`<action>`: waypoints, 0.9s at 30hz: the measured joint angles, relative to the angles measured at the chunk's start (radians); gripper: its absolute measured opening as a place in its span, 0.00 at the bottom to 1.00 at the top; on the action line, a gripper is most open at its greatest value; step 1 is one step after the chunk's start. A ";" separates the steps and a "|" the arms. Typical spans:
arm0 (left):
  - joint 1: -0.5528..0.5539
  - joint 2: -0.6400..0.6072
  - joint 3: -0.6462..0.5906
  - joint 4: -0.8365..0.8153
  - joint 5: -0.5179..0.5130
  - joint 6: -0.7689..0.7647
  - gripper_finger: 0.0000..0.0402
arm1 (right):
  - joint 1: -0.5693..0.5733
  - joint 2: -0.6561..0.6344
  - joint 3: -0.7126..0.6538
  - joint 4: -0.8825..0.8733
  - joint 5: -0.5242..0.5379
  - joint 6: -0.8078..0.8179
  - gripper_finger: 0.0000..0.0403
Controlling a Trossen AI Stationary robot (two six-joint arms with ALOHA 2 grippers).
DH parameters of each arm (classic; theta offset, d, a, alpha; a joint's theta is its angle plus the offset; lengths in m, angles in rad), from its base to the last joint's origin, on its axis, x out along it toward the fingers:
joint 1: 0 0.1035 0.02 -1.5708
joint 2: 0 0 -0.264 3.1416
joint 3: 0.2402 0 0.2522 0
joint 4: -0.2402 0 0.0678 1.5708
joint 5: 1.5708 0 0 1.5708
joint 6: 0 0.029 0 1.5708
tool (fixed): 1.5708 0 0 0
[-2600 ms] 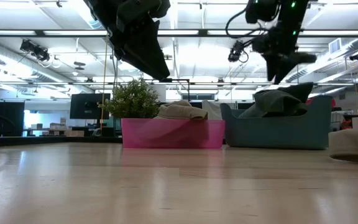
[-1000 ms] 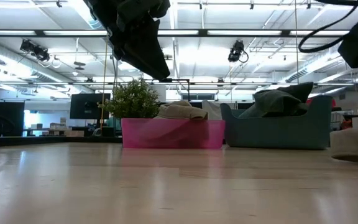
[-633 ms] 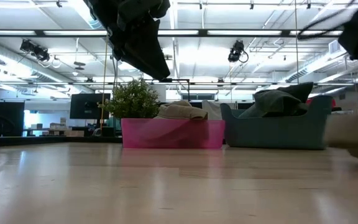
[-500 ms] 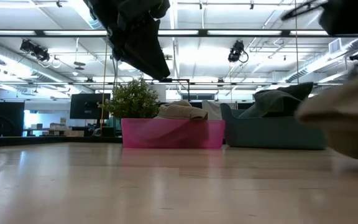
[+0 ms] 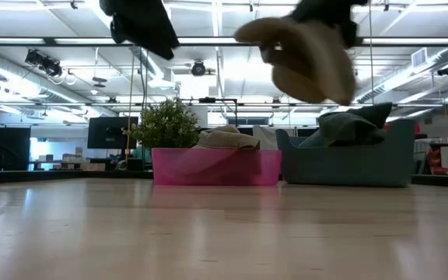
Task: Pick & Place hat
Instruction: Put the brown cap into the red bin
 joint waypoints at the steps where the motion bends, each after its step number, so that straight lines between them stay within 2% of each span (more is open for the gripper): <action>1: 0.000 -0.014 0.000 0.000 -0.001 0.000 0.44 | -0.030 0.000 0.020 0.003 0.042 -0.008 0.03; 5: 0.001 -0.054 0.000 0.002 -0.001 0.002 0.44 | -0.166 0.000 0.059 0.079 0.164 -0.045 0.03; 11: 0.001 -0.064 0.000 0.002 -0.019 0.028 0.44 | -0.377 0.056 0.060 0.178 0.176 -0.039 0.03; 14: 0.003 -0.062 0.000 0.003 -0.060 0.060 0.44 | -0.453 0.132 0.060 0.261 0.140 0.008 0.03; 17: 0.016 -0.062 0.000 0.003 -0.073 0.060 0.44 | -0.503 0.223 0.060 0.410 0.012 0.011 0.03; 19: 0.024 -0.062 0.000 0.001 -0.073 0.063 0.44 | -0.523 0.284 0.060 0.489 -0.032 0.029 0.03; 27: 0.036 -0.062 0.000 -0.004 -0.073 0.063 0.44 | -0.559 0.467 0.061 0.566 -0.035 0.168 0.03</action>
